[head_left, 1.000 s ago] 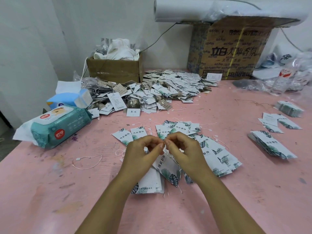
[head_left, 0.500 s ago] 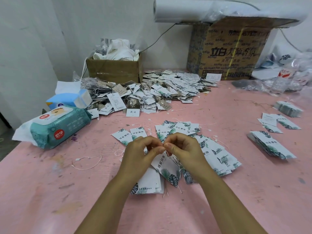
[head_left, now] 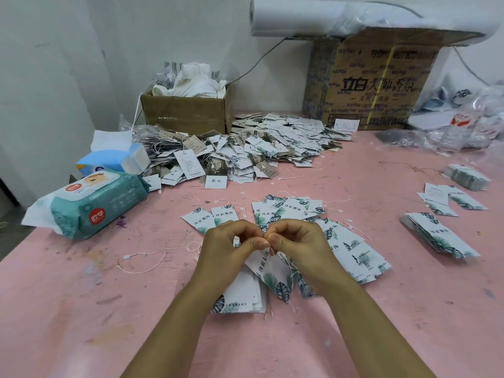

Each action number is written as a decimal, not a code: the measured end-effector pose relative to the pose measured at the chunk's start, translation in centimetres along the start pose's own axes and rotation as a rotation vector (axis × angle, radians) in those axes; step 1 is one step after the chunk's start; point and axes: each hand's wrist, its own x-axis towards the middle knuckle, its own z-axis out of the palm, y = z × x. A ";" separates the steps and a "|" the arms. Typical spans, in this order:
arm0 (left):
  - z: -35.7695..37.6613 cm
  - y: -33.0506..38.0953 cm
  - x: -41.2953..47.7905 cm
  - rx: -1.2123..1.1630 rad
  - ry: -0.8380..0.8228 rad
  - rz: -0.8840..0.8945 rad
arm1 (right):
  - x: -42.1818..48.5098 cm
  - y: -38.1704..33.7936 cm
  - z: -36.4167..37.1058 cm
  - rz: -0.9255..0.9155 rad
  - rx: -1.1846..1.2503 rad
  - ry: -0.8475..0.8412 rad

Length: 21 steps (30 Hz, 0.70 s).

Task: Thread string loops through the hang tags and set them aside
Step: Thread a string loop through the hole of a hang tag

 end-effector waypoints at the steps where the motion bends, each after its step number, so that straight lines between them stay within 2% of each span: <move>1: 0.0 -0.1 0.0 -0.004 -0.001 -0.003 | 0.0 0.0 0.0 0.001 0.006 -0.002; 10: 0.0 -0.5 0.1 -0.101 0.002 -0.055 | 0.0 0.1 0.8 -0.001 0.083 0.132; 16: -0.2 -0.6 0.3 -0.246 0.025 -0.125 | -0.1 -0.3 0.6 0.001 0.013 0.056; 21: -0.3 -0.4 0.5 -0.420 0.092 -0.110 | 0.0 0.1 0.1 0.046 -0.336 -0.049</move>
